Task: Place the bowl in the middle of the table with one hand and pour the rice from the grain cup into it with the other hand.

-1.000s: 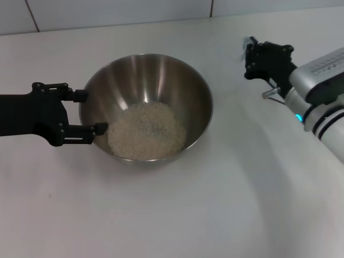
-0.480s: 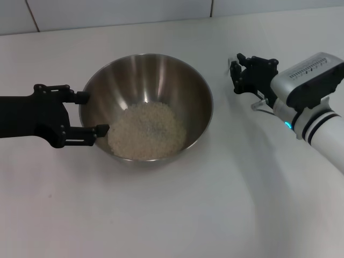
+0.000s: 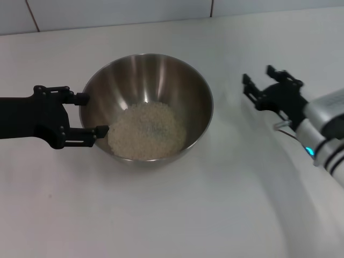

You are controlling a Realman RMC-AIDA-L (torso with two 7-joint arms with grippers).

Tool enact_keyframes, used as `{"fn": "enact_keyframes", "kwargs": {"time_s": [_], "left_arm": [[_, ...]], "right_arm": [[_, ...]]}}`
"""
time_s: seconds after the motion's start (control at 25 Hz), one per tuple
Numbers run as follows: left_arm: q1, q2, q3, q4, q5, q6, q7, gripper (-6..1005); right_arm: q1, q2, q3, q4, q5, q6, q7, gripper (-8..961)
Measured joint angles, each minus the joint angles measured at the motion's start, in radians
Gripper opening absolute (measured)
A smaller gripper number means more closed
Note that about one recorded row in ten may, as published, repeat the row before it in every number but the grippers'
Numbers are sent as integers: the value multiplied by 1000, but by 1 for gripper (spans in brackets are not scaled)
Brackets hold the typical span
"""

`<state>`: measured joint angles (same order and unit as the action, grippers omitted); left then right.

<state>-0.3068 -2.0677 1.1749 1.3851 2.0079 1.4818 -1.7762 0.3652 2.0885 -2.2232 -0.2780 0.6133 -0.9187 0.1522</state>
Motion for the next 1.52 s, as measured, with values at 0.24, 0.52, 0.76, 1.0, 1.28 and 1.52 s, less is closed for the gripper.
{"fn": "enact_keyframes", "kwargs": {"time_s": [0.24, 0.52, 0.76, 1.0, 1.28, 1.52], "left_arm": [[7, 1, -3, 6, 0, 1, 1, 802], [14, 0, -1, 0, -2, 2, 11, 802], [13, 0, 0, -1, -2, 1, 11, 802], [10, 0, 4, -2, -2, 0, 11, 802], [7, 0, 6, -2, -1, 1, 10, 802], [5, 0, 6, -1, -1, 5, 7, 802]], "right_arm": [[-100, 1, 116, 28, -2, -285, 112, 675], [-14, -121, 125, 165, -333, -707, 347, 805], [161, -272, 121, 225, -640, -715, 578, 807], [320, -345, 115, 269, -909, -681, 717, 805], [423, -356, 114, 322, -1044, -655, 754, 804], [511, -372, 50, 408, -1052, -683, 788, 804]]}}
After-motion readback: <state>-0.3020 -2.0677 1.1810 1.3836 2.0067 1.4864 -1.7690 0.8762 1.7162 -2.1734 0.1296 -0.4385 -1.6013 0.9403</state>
